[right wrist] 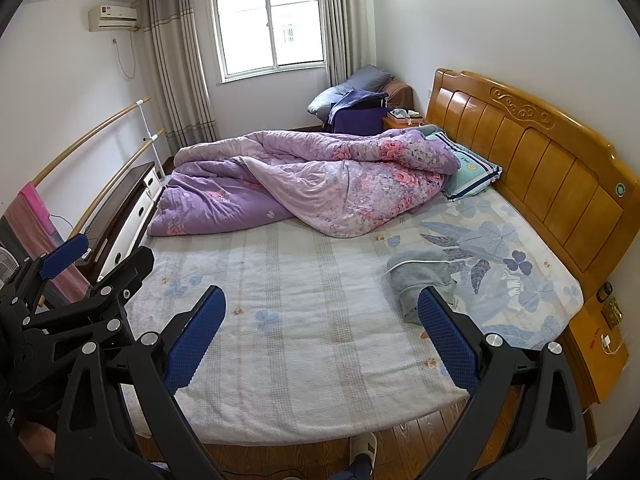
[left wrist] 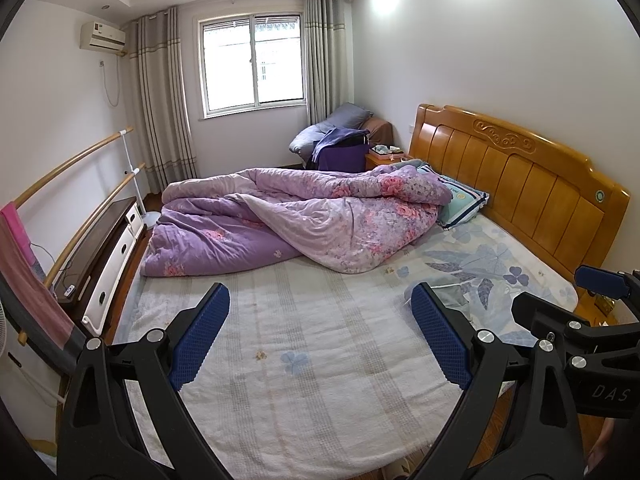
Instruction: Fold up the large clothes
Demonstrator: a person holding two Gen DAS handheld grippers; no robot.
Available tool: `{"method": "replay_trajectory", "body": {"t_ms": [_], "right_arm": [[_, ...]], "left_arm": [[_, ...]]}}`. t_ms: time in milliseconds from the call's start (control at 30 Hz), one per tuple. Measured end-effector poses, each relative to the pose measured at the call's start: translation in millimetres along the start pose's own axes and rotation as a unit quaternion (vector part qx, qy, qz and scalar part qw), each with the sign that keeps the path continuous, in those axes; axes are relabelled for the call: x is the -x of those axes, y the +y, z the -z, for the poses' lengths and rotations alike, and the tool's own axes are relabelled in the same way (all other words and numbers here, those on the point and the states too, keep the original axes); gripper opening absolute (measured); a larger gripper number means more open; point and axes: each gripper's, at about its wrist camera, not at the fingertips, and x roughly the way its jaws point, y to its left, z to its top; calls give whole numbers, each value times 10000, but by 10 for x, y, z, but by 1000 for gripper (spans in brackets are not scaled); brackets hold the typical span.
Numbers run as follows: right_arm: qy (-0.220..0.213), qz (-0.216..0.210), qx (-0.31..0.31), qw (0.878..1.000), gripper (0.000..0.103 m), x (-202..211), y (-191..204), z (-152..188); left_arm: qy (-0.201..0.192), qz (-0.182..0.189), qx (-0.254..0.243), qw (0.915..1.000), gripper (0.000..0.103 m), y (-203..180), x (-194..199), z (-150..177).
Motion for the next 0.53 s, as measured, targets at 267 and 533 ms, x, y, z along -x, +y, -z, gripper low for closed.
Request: {"method": "replay_trajectory", "body": {"t_ms": [267,533], "right_arm": [[13,-1,-3,10000,93,0,-3,-5],[27,-3,39,10000,93,32,26,18]], "left_arm": [[25,32,-10,10000,93,13,-3,-7],[129,87,62,9999,93,115,5,-4]]}}
